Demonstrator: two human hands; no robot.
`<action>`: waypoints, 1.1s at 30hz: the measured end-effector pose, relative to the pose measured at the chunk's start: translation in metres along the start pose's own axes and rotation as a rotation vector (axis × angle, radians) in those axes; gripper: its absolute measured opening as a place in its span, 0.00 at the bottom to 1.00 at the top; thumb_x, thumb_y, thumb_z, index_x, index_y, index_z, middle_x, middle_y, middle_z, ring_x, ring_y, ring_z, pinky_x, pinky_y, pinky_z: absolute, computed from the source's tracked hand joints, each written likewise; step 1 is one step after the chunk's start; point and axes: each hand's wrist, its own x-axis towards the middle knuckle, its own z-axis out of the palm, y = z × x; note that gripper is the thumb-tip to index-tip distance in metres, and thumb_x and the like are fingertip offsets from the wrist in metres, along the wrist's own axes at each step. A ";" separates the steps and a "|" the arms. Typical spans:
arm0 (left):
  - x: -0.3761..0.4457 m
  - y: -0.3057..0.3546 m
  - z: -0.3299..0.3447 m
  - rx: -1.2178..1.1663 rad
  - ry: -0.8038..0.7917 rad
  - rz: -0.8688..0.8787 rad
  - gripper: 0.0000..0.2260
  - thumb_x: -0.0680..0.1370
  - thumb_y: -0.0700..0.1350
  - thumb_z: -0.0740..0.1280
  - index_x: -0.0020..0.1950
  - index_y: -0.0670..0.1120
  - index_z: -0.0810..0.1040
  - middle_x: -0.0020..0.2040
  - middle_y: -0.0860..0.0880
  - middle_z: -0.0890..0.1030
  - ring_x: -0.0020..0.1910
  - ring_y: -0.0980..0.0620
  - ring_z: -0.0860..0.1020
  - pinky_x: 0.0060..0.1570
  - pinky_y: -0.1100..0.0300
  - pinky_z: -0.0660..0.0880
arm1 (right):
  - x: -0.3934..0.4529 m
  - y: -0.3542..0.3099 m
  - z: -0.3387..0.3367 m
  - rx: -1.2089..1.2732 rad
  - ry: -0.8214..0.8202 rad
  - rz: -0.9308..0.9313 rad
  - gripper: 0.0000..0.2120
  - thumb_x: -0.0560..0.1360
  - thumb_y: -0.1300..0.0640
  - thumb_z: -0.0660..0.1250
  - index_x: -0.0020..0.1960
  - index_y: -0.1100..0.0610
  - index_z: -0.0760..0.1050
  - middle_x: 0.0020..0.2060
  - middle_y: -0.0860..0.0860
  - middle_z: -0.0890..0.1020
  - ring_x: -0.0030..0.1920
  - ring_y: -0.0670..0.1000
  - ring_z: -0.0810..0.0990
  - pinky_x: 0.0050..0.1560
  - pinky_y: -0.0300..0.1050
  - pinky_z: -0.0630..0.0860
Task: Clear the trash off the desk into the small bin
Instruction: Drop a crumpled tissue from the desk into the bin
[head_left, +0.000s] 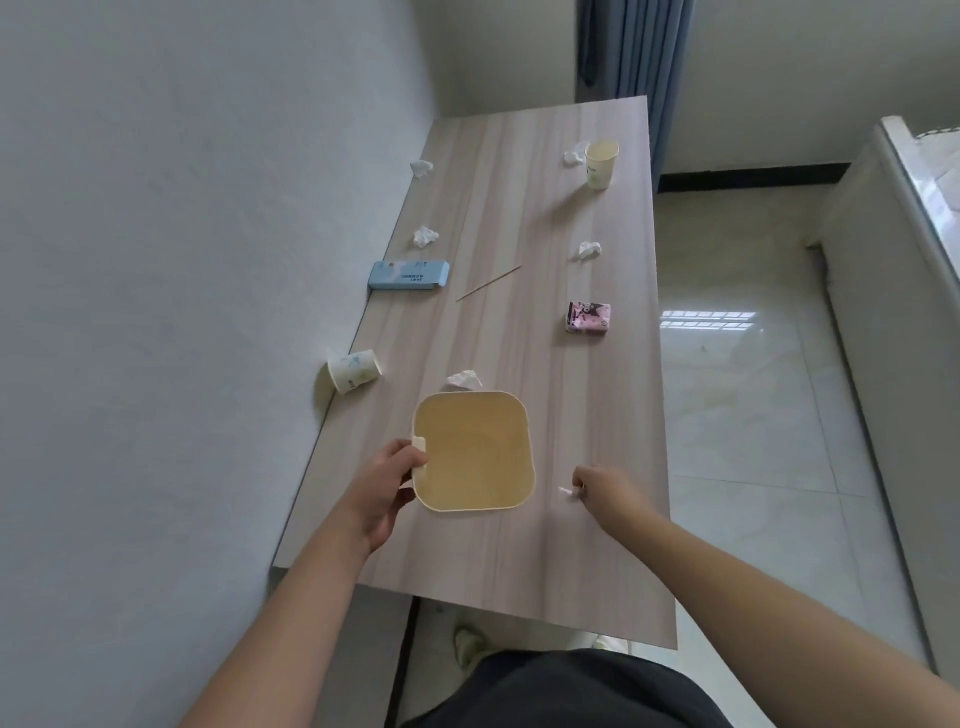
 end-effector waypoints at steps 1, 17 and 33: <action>-0.001 -0.001 0.001 -0.001 0.002 0.003 0.09 0.76 0.37 0.63 0.54 0.39 0.77 0.42 0.44 0.78 0.40 0.48 0.76 0.43 0.54 0.73 | -0.003 -0.005 -0.008 0.044 0.042 0.004 0.06 0.77 0.63 0.59 0.48 0.57 0.74 0.42 0.53 0.76 0.39 0.53 0.73 0.31 0.38 0.63; 0.009 -0.004 -0.014 -0.107 0.087 0.029 0.08 0.76 0.38 0.65 0.54 0.40 0.76 0.38 0.47 0.77 0.38 0.50 0.73 0.40 0.56 0.69 | -0.046 -0.111 -0.081 0.251 0.398 -0.499 0.12 0.73 0.55 0.69 0.57 0.52 0.77 0.51 0.46 0.78 0.50 0.45 0.75 0.52 0.43 0.74; 0.045 0.007 -0.120 -0.125 0.008 -0.028 0.05 0.75 0.40 0.67 0.50 0.42 0.77 0.44 0.45 0.81 0.44 0.48 0.78 0.48 0.51 0.72 | 0.059 -0.166 -0.071 0.037 0.262 -0.148 0.20 0.78 0.51 0.61 0.70 0.51 0.67 0.65 0.52 0.72 0.66 0.55 0.70 0.62 0.49 0.68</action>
